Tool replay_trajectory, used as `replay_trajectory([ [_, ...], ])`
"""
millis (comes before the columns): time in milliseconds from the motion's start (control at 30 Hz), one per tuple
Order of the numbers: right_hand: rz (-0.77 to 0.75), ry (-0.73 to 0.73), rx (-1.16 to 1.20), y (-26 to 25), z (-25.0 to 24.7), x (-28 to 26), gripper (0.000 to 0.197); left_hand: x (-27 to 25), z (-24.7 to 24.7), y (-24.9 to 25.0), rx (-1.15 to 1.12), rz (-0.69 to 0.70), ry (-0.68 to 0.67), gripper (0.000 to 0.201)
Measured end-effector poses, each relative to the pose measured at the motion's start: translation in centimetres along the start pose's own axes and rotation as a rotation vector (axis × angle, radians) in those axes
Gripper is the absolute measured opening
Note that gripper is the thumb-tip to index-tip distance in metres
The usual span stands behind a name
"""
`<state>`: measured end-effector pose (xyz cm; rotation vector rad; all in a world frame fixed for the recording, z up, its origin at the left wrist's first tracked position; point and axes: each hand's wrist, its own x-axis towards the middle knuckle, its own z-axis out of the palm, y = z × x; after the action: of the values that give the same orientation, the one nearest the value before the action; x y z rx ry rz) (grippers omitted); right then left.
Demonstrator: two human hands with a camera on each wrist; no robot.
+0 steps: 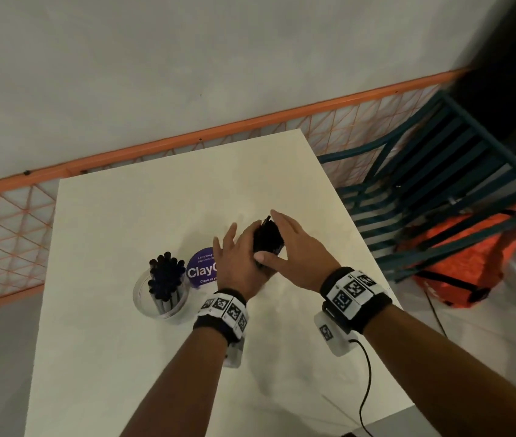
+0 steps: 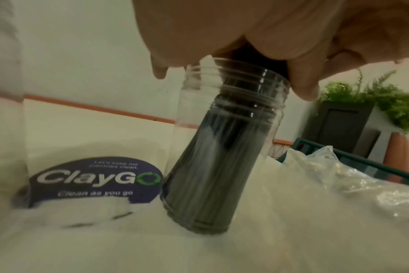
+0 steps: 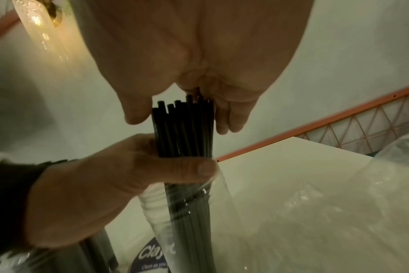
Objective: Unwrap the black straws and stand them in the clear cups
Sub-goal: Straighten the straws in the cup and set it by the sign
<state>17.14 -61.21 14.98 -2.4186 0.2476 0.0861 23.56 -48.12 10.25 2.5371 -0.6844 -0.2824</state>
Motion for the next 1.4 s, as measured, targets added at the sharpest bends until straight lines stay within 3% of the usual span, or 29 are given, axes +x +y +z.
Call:
replay_trajectory([
  [333,-0.032,0.142,-0.105,-0.2,0.9,-0.8,0.082,0.5,0.2,0.3,0.024,-0.032,-0.004,0.065],
  [533,-0.040,0.097,-0.143,-0.2,0.9,-0.7,0.092,0.3,0.2,0.6,0.109,-0.034,-0.019,0.072],
  [700,-0.098,0.084,-0.183,-0.5,1.0,0.1,0.083,0.0,0.0,1.1,0.194,-0.031,-0.052,0.081],
  [933,-0.112,0.121,-0.182,-0.2,1.0,0.3,0.082,-0.1,0.1,0.9,0.103,-0.028,-0.014,0.082],
  [1000,-0.102,0.135,-0.126,-0.3,0.4,-0.1,0.081,0.1,-0.1,0.8,0.071,-0.027,-0.025,0.092],
  [1067,-0.074,0.181,-0.045,0.2,-0.3,-0.7,0.079,0.2,-0.6,0.7,0.050,-0.034,-0.044,0.115],
  [1133,0.012,0.256,0.086,1.4,-1.1,-1.9,0.073,-0.2,-1.3,0.5,0.028,-0.038,-0.054,0.139],
  [1167,0.079,0.293,0.147,2.6,-1.3,-2.7,0.070,-0.7,-1.6,0.2,-0.012,-0.033,-0.045,0.141],
  [1267,0.236,0.304,0.135,7.3,-1.7,-5.6,0.069,-3.6,-2.5,-0.6,-0.343,-0.042,0.134,0.112],
  [1333,0.274,0.096,-0.012,9.9,-1.0,-7.3,0.086,-6.8,-1.9,-1.1,-0.449,0.027,0.332,0.073],
  [1400,0.287,-0.191,-0.171,11.1,0.8,-8.6,0.109,-10.1,-0.3,-1.7,-0.393,0.095,0.323,0.050],
])
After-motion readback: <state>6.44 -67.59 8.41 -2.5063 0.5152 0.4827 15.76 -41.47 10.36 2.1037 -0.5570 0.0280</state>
